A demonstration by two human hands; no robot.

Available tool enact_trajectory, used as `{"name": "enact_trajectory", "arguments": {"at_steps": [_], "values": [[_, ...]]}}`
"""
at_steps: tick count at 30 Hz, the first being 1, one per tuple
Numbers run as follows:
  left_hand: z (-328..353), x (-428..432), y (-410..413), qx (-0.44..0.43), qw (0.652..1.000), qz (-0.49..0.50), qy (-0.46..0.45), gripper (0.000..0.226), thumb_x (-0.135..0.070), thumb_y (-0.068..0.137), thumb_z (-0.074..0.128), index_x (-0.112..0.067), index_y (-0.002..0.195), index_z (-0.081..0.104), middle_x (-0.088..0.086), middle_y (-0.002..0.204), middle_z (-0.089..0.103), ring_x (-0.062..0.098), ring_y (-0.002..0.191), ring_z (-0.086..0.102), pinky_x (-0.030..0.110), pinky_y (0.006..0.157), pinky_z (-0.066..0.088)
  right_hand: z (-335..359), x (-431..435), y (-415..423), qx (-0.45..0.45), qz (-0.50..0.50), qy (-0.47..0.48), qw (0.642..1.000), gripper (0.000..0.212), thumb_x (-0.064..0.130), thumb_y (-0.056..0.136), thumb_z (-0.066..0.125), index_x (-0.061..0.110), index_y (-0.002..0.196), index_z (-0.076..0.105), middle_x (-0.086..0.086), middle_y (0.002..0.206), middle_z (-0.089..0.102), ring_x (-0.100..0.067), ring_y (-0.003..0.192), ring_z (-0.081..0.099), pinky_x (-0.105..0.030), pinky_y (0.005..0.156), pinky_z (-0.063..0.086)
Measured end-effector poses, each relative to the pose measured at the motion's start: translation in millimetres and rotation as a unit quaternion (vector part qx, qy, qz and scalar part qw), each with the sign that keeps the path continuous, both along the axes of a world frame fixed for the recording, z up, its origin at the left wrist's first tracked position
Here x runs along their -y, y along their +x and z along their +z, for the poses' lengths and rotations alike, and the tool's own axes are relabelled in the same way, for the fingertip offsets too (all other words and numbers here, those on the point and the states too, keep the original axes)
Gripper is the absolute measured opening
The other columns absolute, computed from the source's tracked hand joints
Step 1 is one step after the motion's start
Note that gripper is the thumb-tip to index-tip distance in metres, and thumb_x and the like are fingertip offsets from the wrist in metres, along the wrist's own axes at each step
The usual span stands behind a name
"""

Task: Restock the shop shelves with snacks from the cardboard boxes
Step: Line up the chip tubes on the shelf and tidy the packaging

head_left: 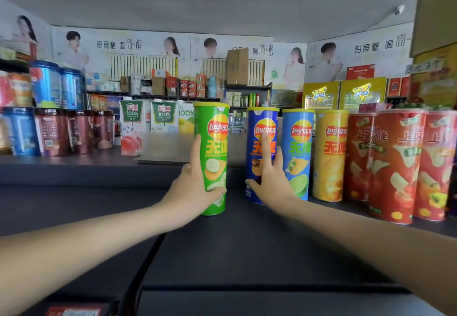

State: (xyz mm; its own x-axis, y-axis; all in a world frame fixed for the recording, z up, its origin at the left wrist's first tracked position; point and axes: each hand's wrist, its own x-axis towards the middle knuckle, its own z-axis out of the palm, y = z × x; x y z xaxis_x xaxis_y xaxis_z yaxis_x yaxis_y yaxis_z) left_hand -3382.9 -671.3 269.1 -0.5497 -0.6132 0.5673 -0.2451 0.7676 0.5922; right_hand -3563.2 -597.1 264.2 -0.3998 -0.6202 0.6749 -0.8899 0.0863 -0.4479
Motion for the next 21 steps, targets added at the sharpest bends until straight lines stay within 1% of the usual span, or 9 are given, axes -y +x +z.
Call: {"name": "enact_trajectory", "arguments": {"at_steps": [2, 5, 7, 10, 12, 15, 17, 19, 21], "values": [[-1, 2, -6, 0.017, 1.0, -0.007, -0.022, 0.116, -0.031, 0.085, 0.07, -0.067, 0.122, -0.034, 0.007, 0.136, 0.042, 0.025, 0.115, 0.055, 0.04, 0.097, 0.046, 0, -1, 0, 0.002, 0.001, 0.006, 1.0, 0.125, 0.015, 0.083, 0.073, 0.062, 0.126, -0.034, -0.009, 0.159, -0.011, -0.042, 0.133, 0.039, -0.054, 0.102, 0.043], [0, 11, -18, 0.033, 0.998, -0.033, -0.039, 0.114, -0.031, 0.088, 0.067, -0.069, 0.117, -0.037, 0.011, 0.137, 0.041, 0.025, 0.116, 0.054, 0.04, 0.099, 0.046, -1, -3, 0, -0.004, -0.003, 0.011, 1.0, 0.134, 0.014, 0.075, 0.079, 0.062, 0.129, -0.033, -0.006, 0.158, -0.008, -0.042, 0.137, 0.03, -0.054, 0.101, 0.044], [1, 20, -27, 0.056, 0.997, -0.032, -0.047, 0.114, -0.032, 0.09, 0.064, -0.069, 0.113, -0.041, 0.015, 0.138, 0.041, 0.027, 0.114, 0.056, 0.042, 0.099, 0.047, -1, -1, 0, 0.003, -0.017, 0.012, 1.0, 0.133, 0.012, 0.074, 0.079, 0.057, 0.135, -0.03, -0.006, 0.158, -0.005, -0.042, 0.137, 0.028, -0.053, 0.102, 0.043], [3, 27, -39, 0.079, 0.994, -0.004, -0.069, 0.113, -0.032, 0.093, 0.061, -0.065, 0.11, -0.046, 0.019, 0.129, 0.046, 0.03, 0.101, 0.061, 0.043, 0.092, 0.05, -2, 1, 2, 0.005, -0.024, 0.004, 1.0, 0.127, 0.01, 0.077, 0.076, 0.049, 0.142, -0.025, -0.007, 0.158, -0.004, -0.041, 0.137, 0.028, -0.05, 0.102, 0.042], [3, 33, -43, 0.074, 0.995, -0.029, -0.063, 0.115, -0.029, 0.092, 0.063, -0.066, 0.11, -0.044, 0.019, 0.132, 0.046, 0.027, 0.104, 0.061, 0.04, 0.093, 0.05, -4, 0, 2, 0.009, -0.03, 0.015, 0.999, 0.124, 0.009, 0.079, 0.075, 0.047, 0.144, -0.025, -0.007, 0.158, -0.006, -0.042, 0.136, 0.029, -0.049, 0.1, 0.041], [5, 39, -43, 0.063, 0.994, -0.081, -0.047, 0.114, -0.022, 0.091, 0.064, -0.067, 0.116, -0.038, 0.014, 0.146, 0.039, 0.023, 0.118, 0.056, 0.041, 0.102, 0.046, -4, 0, 5, 0.007, -0.044, 0.023, 0.999, 0.122, 0.01, 0.081, 0.073, 0.045, 0.144, -0.025, -0.007, 0.158, -0.006, -0.041, 0.135, 0.03, -0.049, 0.097, 0.043], [7, 42, -42, 0.07, 0.991, -0.106, -0.031, 0.11, -0.018, 0.092, 0.063, -0.059, 0.125, -0.034, 0.009, 0.151, 0.033, 0.02, 0.126, 0.05, 0.04, 0.106, 0.042, -3, 2, 8, 0.003, -0.062, 0.03, 0.998, 0.121, 0.01, 0.082, 0.072, 0.044, 0.144, -0.026, -0.009, 0.157, -0.003, -0.04, 0.134, 0.031, -0.049, 0.096, 0.043], [9, 43, -41, 0.078, 0.988, -0.129, -0.015, 0.108, -0.016, 0.093, 0.062, -0.051, 0.131, -0.033, 0.004, 0.154, 0.029, 0.014, 0.128, 0.046, 0.035, 0.108, 0.039, -2, 5, 9, 0.003, -0.072, 0.032, 0.997, 0.121, 0.011, 0.081, 0.073, 0.043, 0.145, -0.025, -0.011, 0.156, 0.0, -0.041, 0.132, 0.032, -0.05, 0.097, 0.043], [11, 44, -39, 0.089, 0.984, -0.156, 0.002, 0.106, -0.015, 0.094, 0.06, -0.047, 0.134, -0.032, -0.001, 0.155, 0.027, 0.007, 0.126, 0.042, 0.027, 0.106, 0.036, -3, 7, 8, 0.012, -0.067, 0.026, 0.997, 0.121, 0.009, 0.081, 0.073, 0.043, 0.145, -0.025, -0.012, 0.156, 0.001, -0.041, 0.131, 0.034, -0.051, 0.099, 0.042]]}}
